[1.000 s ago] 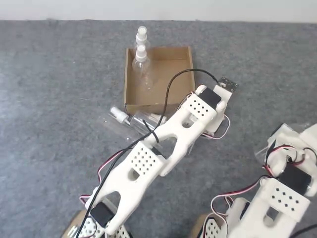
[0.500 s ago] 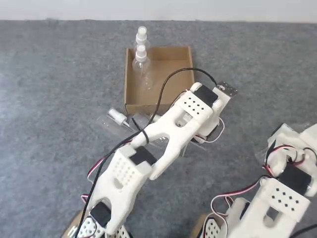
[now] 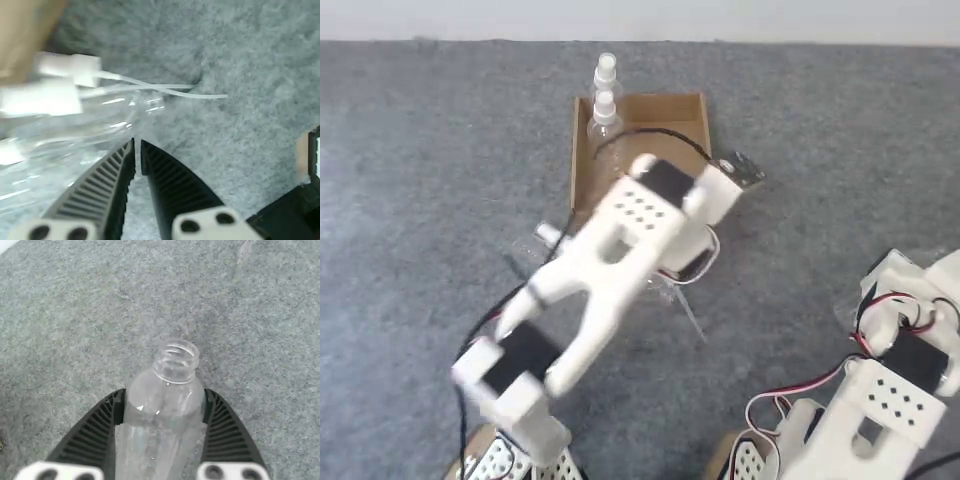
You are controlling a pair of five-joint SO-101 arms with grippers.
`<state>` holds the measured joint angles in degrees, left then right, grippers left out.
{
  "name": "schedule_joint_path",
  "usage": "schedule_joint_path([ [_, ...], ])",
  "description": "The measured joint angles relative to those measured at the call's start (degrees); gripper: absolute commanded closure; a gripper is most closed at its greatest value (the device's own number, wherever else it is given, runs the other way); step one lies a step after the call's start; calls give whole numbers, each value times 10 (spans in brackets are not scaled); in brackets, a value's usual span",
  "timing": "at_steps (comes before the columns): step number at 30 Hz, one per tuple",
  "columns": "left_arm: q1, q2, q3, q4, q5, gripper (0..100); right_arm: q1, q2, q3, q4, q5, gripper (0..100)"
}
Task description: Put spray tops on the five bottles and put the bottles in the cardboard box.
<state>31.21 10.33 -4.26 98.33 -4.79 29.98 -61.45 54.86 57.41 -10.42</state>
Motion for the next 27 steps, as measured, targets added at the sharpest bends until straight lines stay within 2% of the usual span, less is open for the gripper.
schedule_joint_path([
  [7,-69,-185,63,0,-47,988,0,0,0,0,0,925],
  [14,-153,-306,127,4,-109,988,0,0,0,0,0,925],
  [27,-257,-478,373,4,-293,988,0,0,19,-13,0,925],
])
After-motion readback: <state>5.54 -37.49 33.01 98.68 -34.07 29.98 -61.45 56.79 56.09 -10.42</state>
